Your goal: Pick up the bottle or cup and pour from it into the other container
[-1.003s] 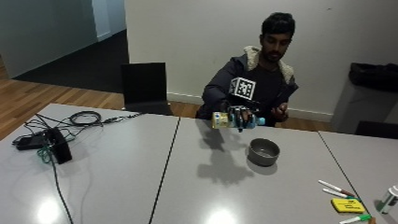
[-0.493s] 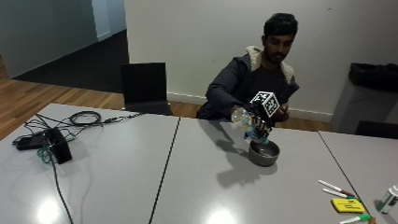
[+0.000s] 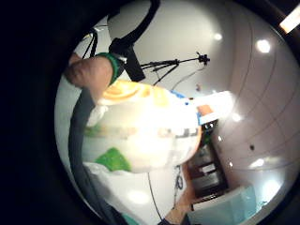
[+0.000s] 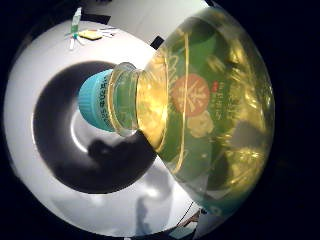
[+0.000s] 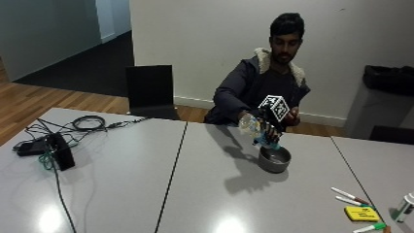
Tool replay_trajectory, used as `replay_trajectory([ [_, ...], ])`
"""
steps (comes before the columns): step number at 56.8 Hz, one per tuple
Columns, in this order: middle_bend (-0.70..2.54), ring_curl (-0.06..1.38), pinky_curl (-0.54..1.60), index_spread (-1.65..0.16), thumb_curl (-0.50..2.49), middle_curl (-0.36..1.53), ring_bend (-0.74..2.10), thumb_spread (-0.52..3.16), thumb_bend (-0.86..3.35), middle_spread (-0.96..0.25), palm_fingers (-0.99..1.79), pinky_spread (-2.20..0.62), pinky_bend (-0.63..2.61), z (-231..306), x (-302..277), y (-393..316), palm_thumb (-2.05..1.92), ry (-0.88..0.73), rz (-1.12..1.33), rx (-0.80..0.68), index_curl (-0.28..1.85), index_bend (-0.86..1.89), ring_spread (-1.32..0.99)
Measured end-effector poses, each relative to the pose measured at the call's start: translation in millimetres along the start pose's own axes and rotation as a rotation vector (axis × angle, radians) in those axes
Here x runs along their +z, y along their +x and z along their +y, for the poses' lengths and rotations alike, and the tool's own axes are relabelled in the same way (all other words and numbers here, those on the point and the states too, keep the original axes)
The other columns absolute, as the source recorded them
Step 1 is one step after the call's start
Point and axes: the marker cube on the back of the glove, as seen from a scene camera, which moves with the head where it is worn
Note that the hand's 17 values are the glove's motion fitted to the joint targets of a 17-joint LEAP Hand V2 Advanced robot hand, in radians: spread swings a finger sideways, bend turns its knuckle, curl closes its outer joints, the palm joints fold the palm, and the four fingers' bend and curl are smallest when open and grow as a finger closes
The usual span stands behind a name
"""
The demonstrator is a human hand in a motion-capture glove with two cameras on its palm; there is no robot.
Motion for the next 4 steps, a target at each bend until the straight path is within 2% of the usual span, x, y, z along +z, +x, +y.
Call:
replay_trajectory([
  [4, 0.26, 0.38, 0.29, -0.36, 0.66, 0.44, 0.39, 0.52, -0.03, -0.34, 1.00, 0.09, 0.21, 3.3, -3.0, 2.3, 1.14, -0.001, -0.044, 0.015, 0.26, 0.11, -0.30],
])
